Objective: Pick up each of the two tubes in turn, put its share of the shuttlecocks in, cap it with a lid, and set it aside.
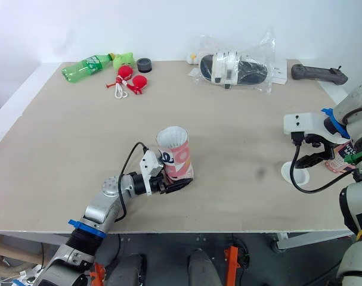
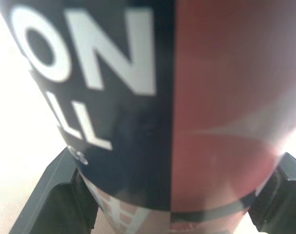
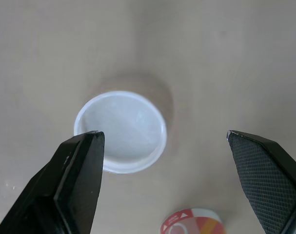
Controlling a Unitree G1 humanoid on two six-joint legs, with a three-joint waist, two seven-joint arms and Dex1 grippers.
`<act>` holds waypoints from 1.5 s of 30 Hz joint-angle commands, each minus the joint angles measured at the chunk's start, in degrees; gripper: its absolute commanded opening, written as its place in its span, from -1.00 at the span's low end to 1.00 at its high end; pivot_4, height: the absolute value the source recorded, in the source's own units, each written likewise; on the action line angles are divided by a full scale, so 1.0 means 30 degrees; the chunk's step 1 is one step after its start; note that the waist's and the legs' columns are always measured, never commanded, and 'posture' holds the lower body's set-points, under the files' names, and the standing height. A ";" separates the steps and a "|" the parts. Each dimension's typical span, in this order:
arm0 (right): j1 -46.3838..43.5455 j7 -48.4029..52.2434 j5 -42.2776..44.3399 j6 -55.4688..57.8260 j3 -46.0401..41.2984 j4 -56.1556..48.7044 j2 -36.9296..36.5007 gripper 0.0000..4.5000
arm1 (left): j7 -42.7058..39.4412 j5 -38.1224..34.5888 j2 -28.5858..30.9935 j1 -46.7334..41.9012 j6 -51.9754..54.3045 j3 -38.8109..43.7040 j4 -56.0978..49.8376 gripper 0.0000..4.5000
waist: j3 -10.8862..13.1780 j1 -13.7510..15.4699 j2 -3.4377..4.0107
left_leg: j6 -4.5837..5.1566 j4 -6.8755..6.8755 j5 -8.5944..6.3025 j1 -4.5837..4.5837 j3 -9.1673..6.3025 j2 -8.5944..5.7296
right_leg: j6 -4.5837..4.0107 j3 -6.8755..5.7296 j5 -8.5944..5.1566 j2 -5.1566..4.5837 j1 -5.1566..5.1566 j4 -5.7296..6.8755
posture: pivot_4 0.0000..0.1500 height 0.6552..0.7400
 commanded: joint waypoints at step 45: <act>0.0109 -0.2671 -0.2130 0.0677 -0.1644 0.3967 0.2338 -0.99 | 0.0330 -0.0247 0.0207 0.0428 0.0488 -0.0545 -0.1256 0.39 | -0.0007 -0.0299 0.0007 | -0.0145 0.0008 0.0123 0.0059 -0.0015 0.0003 | 0.0138 0.0016 0.0075 0.0015 0.0062 0.0007 | 1.00 1.00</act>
